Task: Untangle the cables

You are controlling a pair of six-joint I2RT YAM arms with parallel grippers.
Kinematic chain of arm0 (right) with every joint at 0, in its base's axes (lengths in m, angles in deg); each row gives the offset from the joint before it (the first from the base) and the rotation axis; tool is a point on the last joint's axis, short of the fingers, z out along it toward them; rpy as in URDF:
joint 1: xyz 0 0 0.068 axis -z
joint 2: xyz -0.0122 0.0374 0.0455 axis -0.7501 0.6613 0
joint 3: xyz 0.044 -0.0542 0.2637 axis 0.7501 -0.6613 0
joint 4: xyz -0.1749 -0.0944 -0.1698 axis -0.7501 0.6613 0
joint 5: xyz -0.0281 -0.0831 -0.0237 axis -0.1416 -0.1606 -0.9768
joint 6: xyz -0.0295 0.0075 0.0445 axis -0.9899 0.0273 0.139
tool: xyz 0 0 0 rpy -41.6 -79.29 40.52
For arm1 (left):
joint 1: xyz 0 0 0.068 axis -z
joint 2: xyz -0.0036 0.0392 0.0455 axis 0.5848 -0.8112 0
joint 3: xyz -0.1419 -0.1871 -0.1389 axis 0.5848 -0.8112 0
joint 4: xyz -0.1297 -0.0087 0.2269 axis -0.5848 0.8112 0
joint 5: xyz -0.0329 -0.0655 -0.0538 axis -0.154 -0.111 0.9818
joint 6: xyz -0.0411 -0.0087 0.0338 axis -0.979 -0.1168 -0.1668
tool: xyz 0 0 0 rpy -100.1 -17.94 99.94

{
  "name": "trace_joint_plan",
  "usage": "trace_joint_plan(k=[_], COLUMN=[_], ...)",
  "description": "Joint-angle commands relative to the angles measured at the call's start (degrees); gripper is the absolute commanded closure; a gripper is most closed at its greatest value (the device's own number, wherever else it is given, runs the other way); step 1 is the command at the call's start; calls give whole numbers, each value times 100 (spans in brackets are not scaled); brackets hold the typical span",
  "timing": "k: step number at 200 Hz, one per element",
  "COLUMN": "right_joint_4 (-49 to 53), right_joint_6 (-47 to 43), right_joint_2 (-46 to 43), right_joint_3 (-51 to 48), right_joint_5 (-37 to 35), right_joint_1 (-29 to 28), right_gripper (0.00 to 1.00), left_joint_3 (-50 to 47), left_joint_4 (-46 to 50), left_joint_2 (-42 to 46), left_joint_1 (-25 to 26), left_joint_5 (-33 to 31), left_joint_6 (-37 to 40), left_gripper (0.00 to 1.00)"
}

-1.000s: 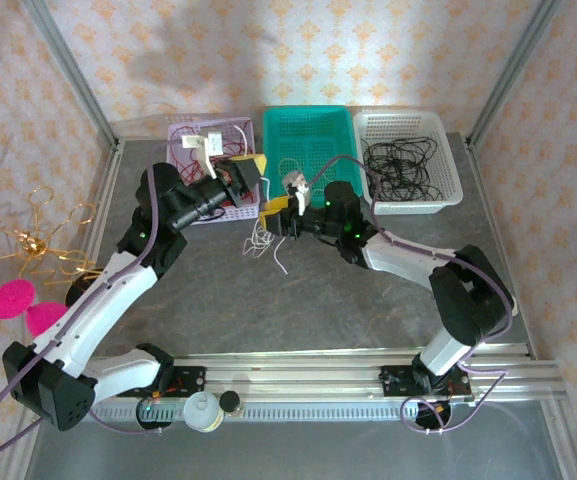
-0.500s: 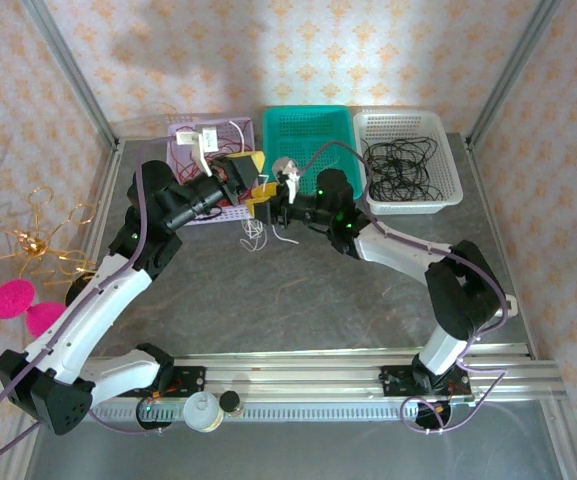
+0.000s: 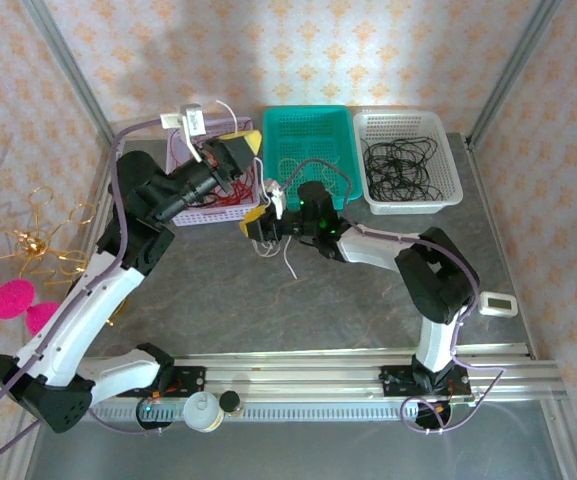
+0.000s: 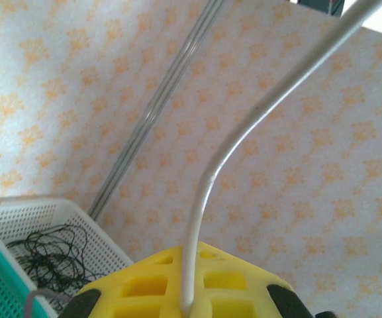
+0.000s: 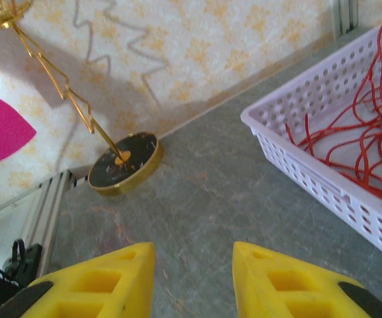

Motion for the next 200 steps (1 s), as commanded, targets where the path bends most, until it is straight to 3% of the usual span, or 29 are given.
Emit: trace_joint_plan(k=[1, 128, 200], right_joint_4=[369, 290, 148], right_joint_6=[-402, -391, -316], right_joint_2=[84, 158, 168], right_joint_3=[-104, -1535, -2000], right_joint_5=[28, -943, -1232], right_joint_1=[-68, -69, -65], right_gripper=[65, 67, 66], left_joint_3=[408, 1844, 3126], left_joint_4=[-130, 345, 870], left_joint_2=[38, -224, -678], left_joint_1=[52, 50, 48], left_joint_5=[-86, -254, -218], left_joint_6=[5, 853, 1512], left_gripper=[100, 100, 100])
